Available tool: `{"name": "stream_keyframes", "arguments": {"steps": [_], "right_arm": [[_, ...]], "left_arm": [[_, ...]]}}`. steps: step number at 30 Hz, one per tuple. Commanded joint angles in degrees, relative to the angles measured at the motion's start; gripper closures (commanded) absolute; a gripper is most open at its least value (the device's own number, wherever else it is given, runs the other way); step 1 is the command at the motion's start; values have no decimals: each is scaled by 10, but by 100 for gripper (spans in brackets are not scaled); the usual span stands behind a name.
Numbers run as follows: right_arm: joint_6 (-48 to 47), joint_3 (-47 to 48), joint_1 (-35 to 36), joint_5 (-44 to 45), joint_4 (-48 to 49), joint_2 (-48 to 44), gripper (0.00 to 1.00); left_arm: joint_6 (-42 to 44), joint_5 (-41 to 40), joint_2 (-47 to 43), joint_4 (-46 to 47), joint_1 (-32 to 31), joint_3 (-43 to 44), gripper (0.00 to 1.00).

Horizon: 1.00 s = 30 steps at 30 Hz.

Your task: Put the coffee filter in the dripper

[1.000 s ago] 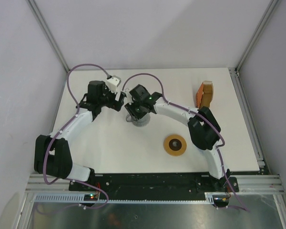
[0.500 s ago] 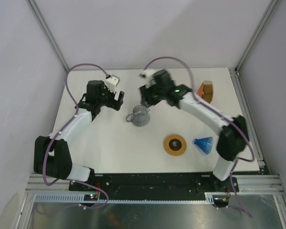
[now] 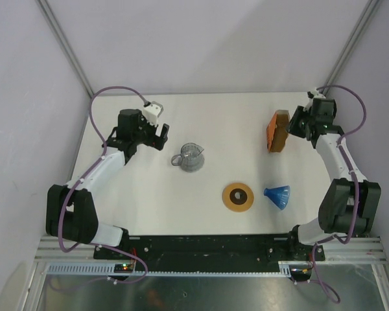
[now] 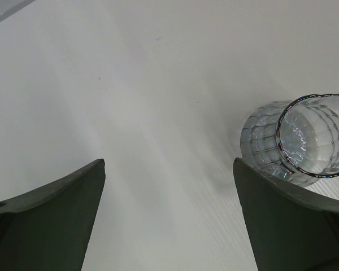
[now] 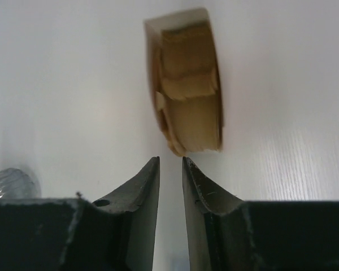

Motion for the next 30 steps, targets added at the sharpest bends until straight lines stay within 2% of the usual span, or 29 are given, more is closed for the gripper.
{"name": "stream_keyframes", "arguments": {"steps": [1,7,20,30], "right_arm": [[-2,-14,-14,-2,20,7,73],[-22,-19,-9,10,14,38,78],[-61,-19,67,85,1,79,77],[-85,-19,98,133,16,104,74]], "left_arm": [[1,0,-12,11,3,6,0],[-1,4,-8,10,3,10,0],[3,5,-6,10,4,8,0],[5,7,-6,11,3,8,0]]}}
